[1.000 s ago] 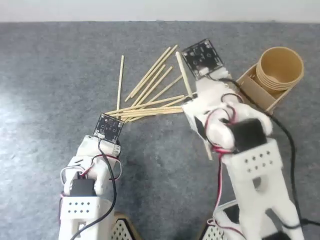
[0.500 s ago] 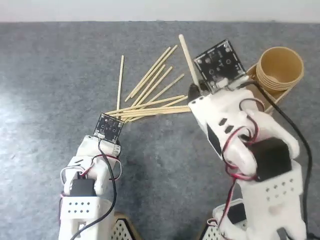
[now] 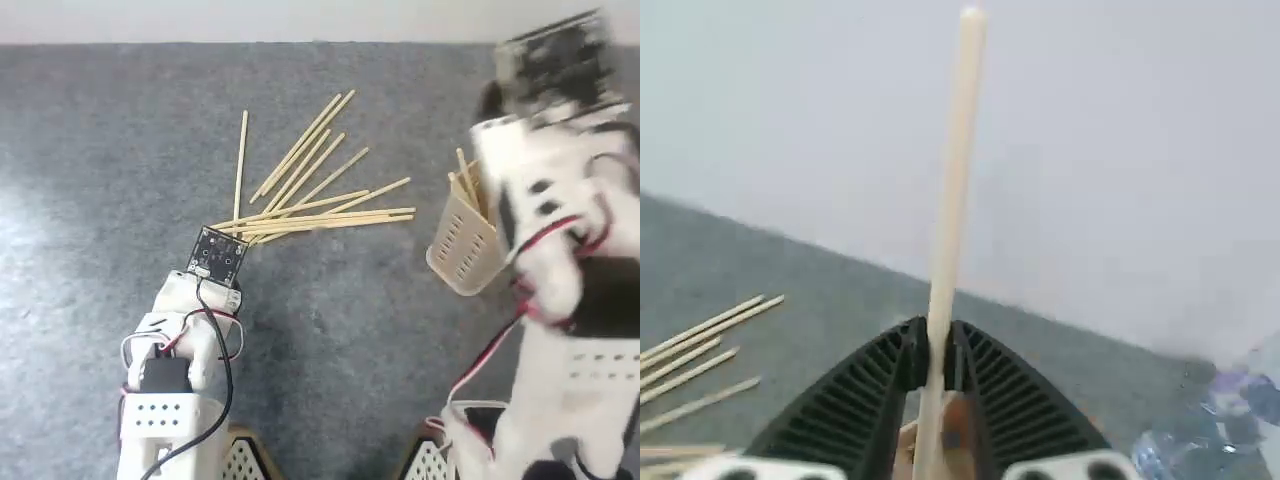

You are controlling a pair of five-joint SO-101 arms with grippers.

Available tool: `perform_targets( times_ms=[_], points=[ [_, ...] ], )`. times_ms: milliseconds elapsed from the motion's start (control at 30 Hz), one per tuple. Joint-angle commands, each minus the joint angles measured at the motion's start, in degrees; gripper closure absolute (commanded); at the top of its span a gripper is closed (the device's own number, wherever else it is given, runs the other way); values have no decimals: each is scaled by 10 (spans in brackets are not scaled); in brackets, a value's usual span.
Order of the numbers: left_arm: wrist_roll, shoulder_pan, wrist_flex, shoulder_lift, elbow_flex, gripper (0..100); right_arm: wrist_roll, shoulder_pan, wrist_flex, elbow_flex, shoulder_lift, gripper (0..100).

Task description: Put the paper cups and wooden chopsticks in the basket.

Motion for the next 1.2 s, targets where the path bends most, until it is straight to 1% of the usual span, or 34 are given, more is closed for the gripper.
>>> perform_targets(
  times_ms=[0,100,200,467,567,633,767,1000,1167],
  points=[
    [3,-1,-9,-4,-3,899,-22,42,-65,-24,11,991],
    [3,-1,-9,-4,-3,899,-24,38,-80,-24,31,991],
    [3,-1,-10,-4,-3,899,-25,15,-81,-12,51,991],
    [3,0,-11,-4,-3,899,-67,10,-218,142,55,992],
    [3,1,-11,-4,-3,899,-68,1,-240,183,53,992],
    [3,2,-11,-4,-3,899,-70,-7,-237,197,42,992],
    [3,2,-11,-4,-3,899,-98,-15,-250,253,1,992],
    [3,1,-11,-4,-3,899,-97,-11,-335,457,-74,992],
    [3,1,-11,-4,-3,899,-96,-13,-394,600,-161,992]
  ],
)
